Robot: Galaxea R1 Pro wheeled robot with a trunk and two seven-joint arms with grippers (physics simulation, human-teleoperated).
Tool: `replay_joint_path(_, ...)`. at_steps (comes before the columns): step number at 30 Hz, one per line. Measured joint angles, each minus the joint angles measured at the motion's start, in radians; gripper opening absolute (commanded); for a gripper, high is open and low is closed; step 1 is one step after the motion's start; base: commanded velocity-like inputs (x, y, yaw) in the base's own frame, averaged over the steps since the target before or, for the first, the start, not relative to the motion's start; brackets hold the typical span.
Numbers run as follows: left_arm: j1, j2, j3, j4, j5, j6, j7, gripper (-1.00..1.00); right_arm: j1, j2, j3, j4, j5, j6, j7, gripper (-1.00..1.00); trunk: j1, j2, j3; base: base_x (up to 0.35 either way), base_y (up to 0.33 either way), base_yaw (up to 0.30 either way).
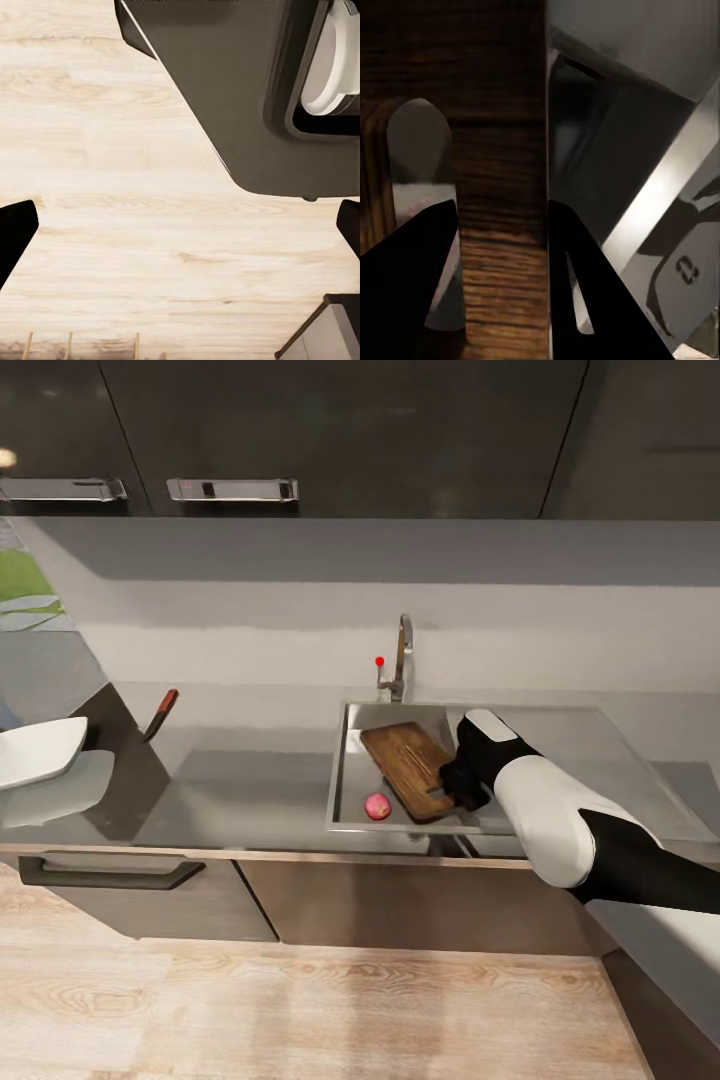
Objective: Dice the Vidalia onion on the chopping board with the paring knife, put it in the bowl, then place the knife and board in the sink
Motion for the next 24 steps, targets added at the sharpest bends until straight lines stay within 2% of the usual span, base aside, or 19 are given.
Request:
replay_joint_path(2,0.000,0.000,0.000,0.000,0.000,0.000,0.000,1.00,0.000,0.000,0.002,0.001,-0.003,0.075,0.000,-1.00,0.000,0.000,0.000,0.000,0.000,0.000)
replay_joint_path(4,0.000,0.000,0.000,0.000,0.000,0.000,0.000,1.00,0.000,-0.001,0.004,-0.001,0.003,0.116,0.000,-1.00,0.000,0.000,0.000,0.000,0.000,0.000)
replay_joint_path(7,0.000,-0.001,0.000,-0.001,0.000,0.000,0.000,1.00,0.000,-0.002,0.002,-0.002,0.005,0.134,0.000,-1.00,0.000,0.000,0.000,0.000,0.000,0.000)
replay_joint_path(9,0.000,-0.001,0.000,-0.001,0.000,0.000,0.000,1.00,0.000,-0.014,0.005,-0.003,0.010,0.164,-0.001,-1.00,0.000,0.000,0.000,0.000,0.000,0.000)
replay_joint_path(11,0.000,-0.001,0.000,-0.001,0.000,0.000,0.000,1.00,0.000,-0.031,0.003,-0.013,0.006,0.241,-0.001,-1.00,0.000,0.000,0.000,0.000,0.000,0.000)
replay_joint_path(14,0.000,-0.002,0.000,-0.001,0.000,0.000,0.000,1.00,0.000,-0.054,0.006,-0.069,0.001,0.400,-0.001,-1.00,0.000,0.000,0.000,0.000,0.000,0.000)
replay_joint_path(19,0.000,-0.002,0.000,0.000,0.000,0.000,0.000,1.00,0.000,-0.067,0.006,-0.128,0.008,0.500,0.000,-1.00,0.000,0.000,0.000,0.000,0.027,0.000)
replay_joint_path(21,0.000,-0.002,0.000,0.000,0.000,0.000,0.000,1.00,0.000,-0.070,0.008,-0.137,0.013,0.557,0.000,-1.00,0.000,0.000,0.000,0.000,0.222,0.000)
replay_joint_path(22,0.000,-0.002,0.000,0.000,0.000,0.000,0.000,1.00,0.000,-0.071,0.003,-0.138,0.000,0.561,0.000,-1.00,0.000,0.000,0.000,0.000,0.285,0.000)
replay_joint_path(23,0.000,-0.002,0.001,0.000,0.000,0.000,0.000,1.00,0.000,-0.078,0.007,-0.141,0.018,0.604,-0.001,-1.00,0.000,0.000,0.000,0.000,0.298,0.000)
replay_joint_path(24,0.000,-0.002,0.001,-0.001,0.000,0.000,0.000,1.00,0.001,-0.082,0.008,-0.141,0.008,0.621,-0.001,-1.00,0.000,0.000,0.000,0.000,0.310,0.000)
